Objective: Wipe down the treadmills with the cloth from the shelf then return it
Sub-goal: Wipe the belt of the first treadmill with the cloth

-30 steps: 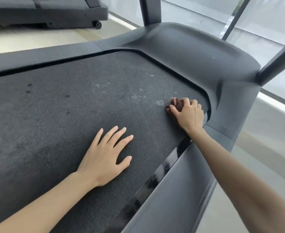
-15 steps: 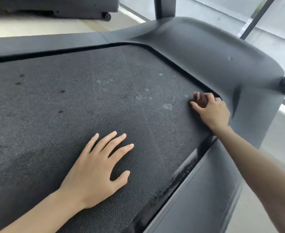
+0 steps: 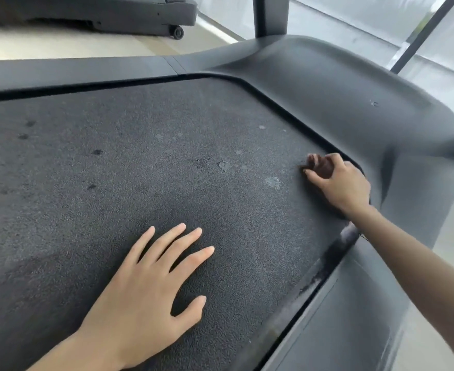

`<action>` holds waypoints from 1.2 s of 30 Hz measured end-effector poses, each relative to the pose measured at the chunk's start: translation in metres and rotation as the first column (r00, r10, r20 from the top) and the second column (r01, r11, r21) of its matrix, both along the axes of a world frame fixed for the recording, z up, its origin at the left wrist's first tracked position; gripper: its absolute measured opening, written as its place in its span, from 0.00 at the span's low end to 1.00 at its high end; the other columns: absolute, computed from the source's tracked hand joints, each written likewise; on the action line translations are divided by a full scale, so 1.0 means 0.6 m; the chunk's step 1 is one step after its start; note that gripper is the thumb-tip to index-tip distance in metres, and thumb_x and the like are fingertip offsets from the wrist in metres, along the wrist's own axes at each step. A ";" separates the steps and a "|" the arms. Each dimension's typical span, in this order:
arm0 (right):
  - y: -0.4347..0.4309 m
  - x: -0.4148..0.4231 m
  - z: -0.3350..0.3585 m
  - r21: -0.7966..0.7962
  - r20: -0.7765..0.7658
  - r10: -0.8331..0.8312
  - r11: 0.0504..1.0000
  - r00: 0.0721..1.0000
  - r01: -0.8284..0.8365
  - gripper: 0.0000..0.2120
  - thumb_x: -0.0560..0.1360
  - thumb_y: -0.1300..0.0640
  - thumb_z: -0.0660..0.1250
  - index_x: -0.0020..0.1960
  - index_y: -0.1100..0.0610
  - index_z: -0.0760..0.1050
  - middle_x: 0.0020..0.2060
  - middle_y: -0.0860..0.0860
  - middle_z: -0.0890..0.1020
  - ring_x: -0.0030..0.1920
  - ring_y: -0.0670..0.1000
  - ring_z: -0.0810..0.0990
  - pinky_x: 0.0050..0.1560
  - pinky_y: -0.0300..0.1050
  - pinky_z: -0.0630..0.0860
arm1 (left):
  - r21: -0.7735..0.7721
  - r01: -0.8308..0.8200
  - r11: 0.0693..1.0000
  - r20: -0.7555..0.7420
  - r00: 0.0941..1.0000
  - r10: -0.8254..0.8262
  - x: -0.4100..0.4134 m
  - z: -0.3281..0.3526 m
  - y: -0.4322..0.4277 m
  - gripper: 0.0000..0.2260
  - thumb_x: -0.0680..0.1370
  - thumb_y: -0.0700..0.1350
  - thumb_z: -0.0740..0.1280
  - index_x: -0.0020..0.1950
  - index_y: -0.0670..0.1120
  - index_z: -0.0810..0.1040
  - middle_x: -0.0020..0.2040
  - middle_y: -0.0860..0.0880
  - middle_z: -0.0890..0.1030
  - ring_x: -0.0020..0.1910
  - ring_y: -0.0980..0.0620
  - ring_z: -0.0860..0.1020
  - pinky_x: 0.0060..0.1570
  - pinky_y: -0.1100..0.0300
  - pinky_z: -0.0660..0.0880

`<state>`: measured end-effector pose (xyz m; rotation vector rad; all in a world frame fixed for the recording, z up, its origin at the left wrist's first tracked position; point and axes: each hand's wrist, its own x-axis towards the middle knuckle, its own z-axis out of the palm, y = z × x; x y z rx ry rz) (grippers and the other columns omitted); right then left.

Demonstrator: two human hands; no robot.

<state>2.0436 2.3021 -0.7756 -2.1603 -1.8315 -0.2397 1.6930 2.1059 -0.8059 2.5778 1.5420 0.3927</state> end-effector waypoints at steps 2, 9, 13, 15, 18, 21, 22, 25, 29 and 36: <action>0.060 -0.017 0.007 -0.032 -0.051 -0.125 0.992 0.991 0.123 0.29 0.71 0.34 0.64 0.61 0.54 0.70 0.54 0.61 0.79 0.56 0.63 0.76 0.52 0.53 0.72 | 0.000 -0.009 1.000 0.012 1.000 0.009 0.001 0.003 0.000 0.27 0.72 0.62 0.59 0.70 0.56 0.70 0.73 0.54 0.66 0.73 0.52 0.62 0.68 0.44 0.59; 0.009 -0.214 0.008 -0.041 -0.037 0.321 0.946 0.946 -0.322 0.28 0.69 0.33 0.65 0.61 0.49 0.70 0.53 0.56 0.79 0.53 0.59 0.78 0.48 0.50 0.74 | -0.018 -0.017 1.000 0.002 1.000 0.017 0.002 0.012 -0.002 0.27 0.71 0.62 0.59 0.69 0.56 0.71 0.72 0.54 0.67 0.72 0.52 0.63 0.67 0.45 0.59; -0.097 -0.214 -0.009 0.026 -0.041 0.568 0.823 0.822 -0.567 0.28 0.65 0.31 0.61 0.60 0.44 0.71 0.47 0.48 0.79 0.48 0.55 0.79 0.42 0.47 0.75 | -0.005 -0.014 1.000 -0.003 1.000 0.014 0.001 0.011 -0.003 0.26 0.72 0.62 0.59 0.69 0.56 0.71 0.72 0.53 0.68 0.72 0.51 0.64 0.67 0.46 0.58; -0.072 -0.164 -0.003 0.002 -0.048 0.464 0.886 0.885 -0.465 0.27 0.66 0.31 0.62 0.60 0.43 0.70 0.49 0.49 0.79 0.51 0.55 0.78 0.44 0.48 0.74 | -0.009 -0.021 1.000 0.004 1.000 0.021 0.001 0.011 -0.004 0.26 0.72 0.62 0.59 0.69 0.56 0.71 0.72 0.53 0.68 0.72 0.52 0.64 0.67 0.46 0.58; 0.030 -0.098 0.009 -0.054 -0.050 0.124 0.990 0.991 -0.127 0.26 0.70 0.34 0.65 0.61 0.47 0.70 0.53 0.56 0.78 0.56 0.60 0.76 0.50 0.52 0.73 | -0.021 -0.029 0.999 0.019 0.999 0.029 0.000 0.011 -0.003 0.26 0.72 0.62 0.59 0.68 0.57 0.71 0.71 0.54 0.68 0.72 0.52 0.64 0.67 0.46 0.58; 0.093 -0.091 0.013 -0.057 -0.076 -0.069 0.996 0.995 0.065 0.28 0.70 0.35 0.64 0.60 0.53 0.69 0.54 0.62 0.78 0.56 0.63 0.76 0.51 0.53 0.72 | -0.019 -0.040 0.999 0.032 0.999 0.041 0.001 0.013 -0.004 0.26 0.71 0.62 0.59 0.68 0.57 0.71 0.71 0.55 0.68 0.72 0.53 0.64 0.67 0.47 0.57; 0.094 -0.100 0.011 -0.050 -0.069 -0.085 0.995 0.994 0.081 0.28 0.70 0.35 0.64 0.60 0.53 0.69 0.54 0.62 0.78 0.55 0.64 0.76 0.50 0.53 0.72 | -0.025 -0.039 0.999 0.029 0.999 0.040 0.001 0.014 -0.004 0.26 0.71 0.62 0.59 0.68 0.57 0.72 0.71 0.55 0.68 0.72 0.53 0.64 0.67 0.47 0.57; 0.058 -0.154 0.005 -0.013 -0.029 0.049 0.999 0.998 -0.049 0.27 0.70 0.34 0.64 0.59 0.52 0.69 0.52 0.61 0.78 0.53 0.63 0.77 0.49 0.53 0.73 | -0.046 -0.046 0.998 0.014 0.999 0.047 0.001 0.022 -0.003 0.25 0.71 0.62 0.59 0.67 0.57 0.72 0.71 0.55 0.69 0.72 0.53 0.64 0.67 0.47 0.56; -0.032 -0.273 -0.002 -0.004 -0.029 0.273 0.962 0.962 -0.273 0.25 0.70 0.34 0.64 0.59 0.50 0.70 0.51 0.57 0.78 0.52 0.61 0.77 0.46 0.51 0.74 | -0.107 -0.042 0.993 -0.013 0.999 0.041 0.000 0.029 -0.009 0.26 0.73 0.61 0.55 0.70 0.58 0.68 0.73 0.55 0.65 0.74 0.54 0.58 0.73 0.48 0.49; -0.113 -0.322 0.005 -0.036 -0.061 0.500 0.864 0.864 -0.503 0.26 0.69 0.33 0.65 0.61 0.46 0.70 0.51 0.52 0.79 0.53 0.57 0.77 0.44 0.47 0.72 | -0.091 -0.065 0.994 -0.008 0.998 0.064 -0.060 0.039 -0.075 0.25 0.78 0.59 0.52 0.75 0.59 0.57 0.77 0.56 0.53 0.76 0.57 0.46 0.74 0.55 0.38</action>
